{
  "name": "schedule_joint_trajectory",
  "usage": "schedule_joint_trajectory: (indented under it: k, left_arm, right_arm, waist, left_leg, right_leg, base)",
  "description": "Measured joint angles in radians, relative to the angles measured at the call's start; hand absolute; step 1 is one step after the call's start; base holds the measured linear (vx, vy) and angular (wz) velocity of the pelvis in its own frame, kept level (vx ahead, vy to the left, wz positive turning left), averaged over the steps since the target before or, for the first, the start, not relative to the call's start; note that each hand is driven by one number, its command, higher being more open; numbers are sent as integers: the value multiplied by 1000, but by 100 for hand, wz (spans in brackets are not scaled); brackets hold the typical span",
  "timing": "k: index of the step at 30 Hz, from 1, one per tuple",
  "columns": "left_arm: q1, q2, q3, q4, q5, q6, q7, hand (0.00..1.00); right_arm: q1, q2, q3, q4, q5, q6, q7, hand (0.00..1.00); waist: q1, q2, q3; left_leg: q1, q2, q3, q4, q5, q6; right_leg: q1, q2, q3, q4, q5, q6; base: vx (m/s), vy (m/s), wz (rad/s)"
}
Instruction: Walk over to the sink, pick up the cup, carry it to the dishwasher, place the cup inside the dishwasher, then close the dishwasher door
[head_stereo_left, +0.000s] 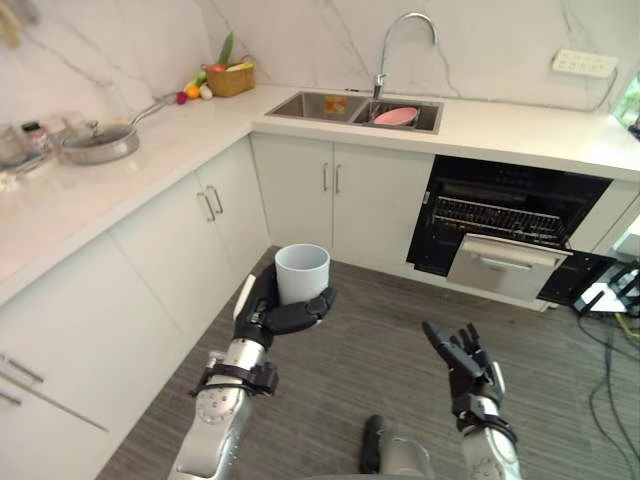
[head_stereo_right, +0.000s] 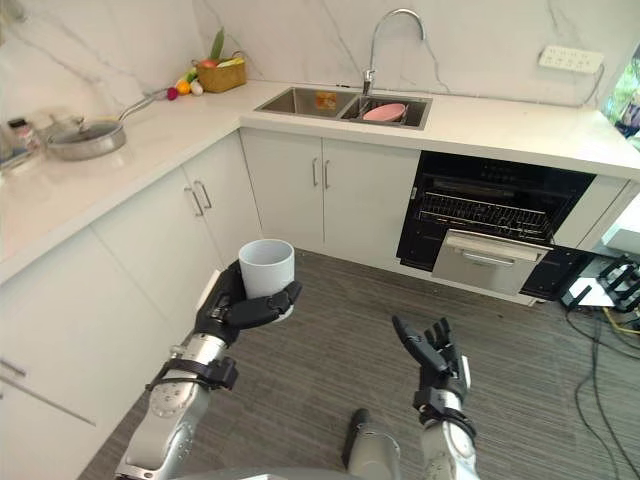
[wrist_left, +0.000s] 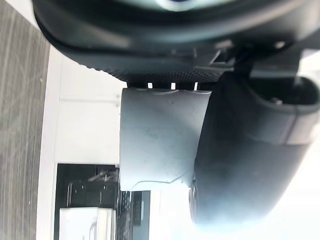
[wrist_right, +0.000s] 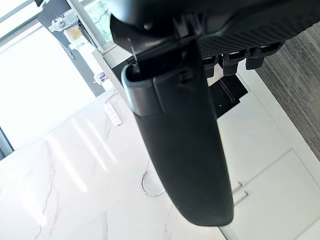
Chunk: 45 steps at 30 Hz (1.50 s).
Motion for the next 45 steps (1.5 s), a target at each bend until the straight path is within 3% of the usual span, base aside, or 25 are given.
schedule_joint_trajectory:
  k: [1, 3, 4, 6, 7, 9, 11, 12, 14, 15, 16, 18, 21, 22, 25, 26, 28, 30, 31, 36, 38, 39, 40, 44, 45]
  left_arm:
    - [-9, -3, -8, 5, 0, 0, 2, 0]
    - [-15, -6, -30, 30, -1, 0, 15, 0]
    - [-15, -9, -42, 32, -1, 0, 17, 0]
    - [-14, -17, -46, 32, -1, 1, 17, 0]
    - [-15, -17, -42, 32, -1, 2, 17, 0]
    - [-14, -37, -31, 32, -8, 7, 18, 0]
    - [-2, -42, -27, 31, -16, 11, 21, 0]
    - [7, -47, -25, 24, -28, 11, 31, 0]
    - [29, -65, -7, 2, -28, 13, 37, 0]
    - [44, -74, -9, -10, -27, 13, 37, 0]
    - [58, -85, -13, -17, -27, 13, 34, 0]
    - [64, -93, -14, -16, -27, 13, 32, 0]
    - [66, -83, -10, -15, -40, 3, 31, 0]
    - [67, -73, -9, -14, -48, 1, 28, 0]
    - [85, -61, -10, -13, -48, 1, -2, 0]
    - [93, -62, -12, -13, -48, 1, -28, 0]
    - [84, -61, -13, -18, -48, -1, -55, 0]
    - [65, -52, -14, -18, -46, 0, -56, 0]
    - [61, -29, -19, -20, -45, 6, -48, 0]
    - [36, -10, -22, -27, -45, 10, -29, 0]
    - [22, 4, -28, -28, -45, 11, -31, 0]
    - [19, 2, -36, -11, -44, 12, -33, 0]
    - [19, -11, -56, -5, -43, 18, -34, 0]
    - [14, -21, -102, -4, -29, 18, -35, 0]
    - [6, -22, -105, -5, -17, 17, -35, 0]
  right_arm:
    - [-4, 4, 0, -8, 0, 1, 0, 100]
    - [-2, 20, -9, -58, 5, 21, 6, 100]
    - [2, 26, -27, -84, 10, 28, 24, 100]
    - [2, 19, -46, -96, 2, 29, 46, 100]
    - [1, 18, -46, -101, -1, 29, 48, 100]
    - [1, 11, -48, -120, -7, 22, 52, 100]
    - [-4, -5, -31, -130, -13, 18, 59, 100]
    - [-20, -20, -7, -141, -32, 15, 59, 100]
    - [-49, -33, 34, -151, -45, 18, 57, 100]
    - [-49, -41, 58, -162, -33, 28, 53, 100]
    - [-43, -43, 66, -161, -24, 39, 50, 100]
    - [-18, -46, 64, -161, -24, 45, 35, 100]
    - [7, -65, 58, -160, -24, 44, 20, 100]
    - [6, -67, 58, -158, -24, 43, 18, 100]
    - [20, -66, 58, -158, -24, 42, -5, 100]
    - [26, -64, 54, -157, -16, 42, -25, 100]
    - [29, -48, 53, -154, -15, 36, -29, 100]
    - [22, -22, 66, -148, -31, 34, -42, 100]
    - [4, 5, 95, -114, -71, 35, -58, 100]
    - [4, 34, 128, -147, -105, 30, -58, 100]
    - [11, 34, 124, -183, -113, 21, -59, 100]
    - [12, 16, 123, -190, -114, 17, -58, 100]
    - [11, -4, 121, -198, -114, 13, -61, 100]
    - [11, -17, 109, -258, -115, 6, -71, 100]
    - [8, -17, 107, -291, -115, -3, -73, 100]
  waist:
    - [0, 1, 3]
    - [-5, 7, 4]
    - [-4, 20, 12]
    - [0, 42, 20]
    - [0, 45, 21]
    - [-2, 41, 30]
    - [8, 33, 32]
    - [21, 34, 31]
    - [26, 35, 29]
    - [25, 35, 29]
    - [20, 36, 28]
    - [18, 38, 28]
    - [15, 46, 21]
    - [14, 41, 19]
    - [5, 7, -7]
    - [5, -5, -35]
    - [4, -33, -56]
    - [18, -40, -55]
    - [24, -53, -47]
    - [23, -67, -33]
    - [19, -109, -17]
    - [17, -111, -17]
    - [17, -83, -32]
    - [19, -30, -25]
    - [20, -23, -15]
  left_leg:
    - [-4, 17, 11, 31, 9, 2]
    - [-69, 75, 19, 233, 75, 79]
    - [-129, 127, 17, 382, 178, 89]
    - [-224, 210, -6, 579, 455, 58]
    - [-265, 220, -16, 642, 443, 37]
    - [-393, 206, -14, 737, 296, 13]
    - [-437, 162, 21, 562, 203, 8]
    - [-452, 127, 21, 353, 188, -6]
    - [-477, 108, 2, 55, 205, -33]
    - [-489, 107, -9, -102, 235, -78]
    - [-504, 111, -7, -181, 257, -110]
    - [-527, 113, 12, -184, 276, -123]
    - [-504, 65, 1, -173, 309, -87]
    - [-473, 29, -30, -187, 352, -47]
    - [-465, -43, -75, -138, 409, -16]
    - [-468, -89, -88, -107, 421, -1]
    - [-455, -156, -90, -95, 409, 23]
    - [-437, -183, -81, -64, 377, 40]
    - [-366, -186, -82, -102, 363, 44]
    - [-246, -136, -95, -152, 307, 23]
    - [-228, -154, -94, -82, 249, -4]
    - [-227, -141, -97, -31, 205, -15]
    - [-242, -111, -92, -13, 186, -23]
    - [-250, -24, -64, 38, 125, -44]
    - [-280, 13, -58, 168, 106, -54]
  right_leg:
    - [-2, 12, -1, 13, -13, -17]
    - [21, 47, -8, 26, -50, -68]
    - [51, 74, -9, 8, -71, -70]
    - [150, 128, -18, -96, -88, -67]
    - [174, 139, -15, -128, -87, -67]
    - [261, 159, 8, -200, -78, -69]
    - [331, 165, 30, -250, -83, -77]
    - [352, 164, 58, -264, -90, -81]
    - [365, 164, 96, -274, -96, -80]
    - [379, 161, 107, -277, -93, -86]
    - [397, 160, 116, -283, -99, -76]
    - [428, 159, 123, -289, -119, -51]
    - [433, 152, 164, -216, -217, -29]
    - [413, 134, 180, -138, -281, -16]
    - [401, 66, 184, -25, -385, 33]
    - [412, 17, 180, 3, -431, 71]
    - [398, -62, 141, 108, -458, 115]
    - [314, -148, 79, 341, -413, 166]
    - [274, -184, 62, 483, -344, 134]
    - [163, -148, 21, 363, -381, 104]
    - [156, -189, -6, 228, -205, 45]
    - [182, -185, -7, 214, -251, 55]
    - [204, -147, -17, 153, -257, 52]
    - [240, -47, -23, 87, -284, 33]
    - [250, -26, -16, 83, -294, 25]
  base:
    - [393, -266, -51]
    - [275, -206, -45]
    - [273, -176, -37]
    - [357, -148, -33]
    - [356, -77, -15]
    - [363, -86, -8]
    - [305, -89, -31]
    - [297, -75, -65]
    - [304, -54, -61]
    - [322, -9, -36]
    - [322, 12, -28]
    - [318, 103, -18]
    - [253, 198, -34]
    - [230, 257, -45]
    - [276, 265, -4]
    - [360, 269, 19]
    - [393, 243, 31]
    - [340, 168, 14]
    - [338, 142, -6]
    - [235, 22, -1]
    - [206, -110, -6]
    - [246, -171, -13]
    - [212, -153, -13]
    - [138, -65, -21]
    - [107, -16, -25]
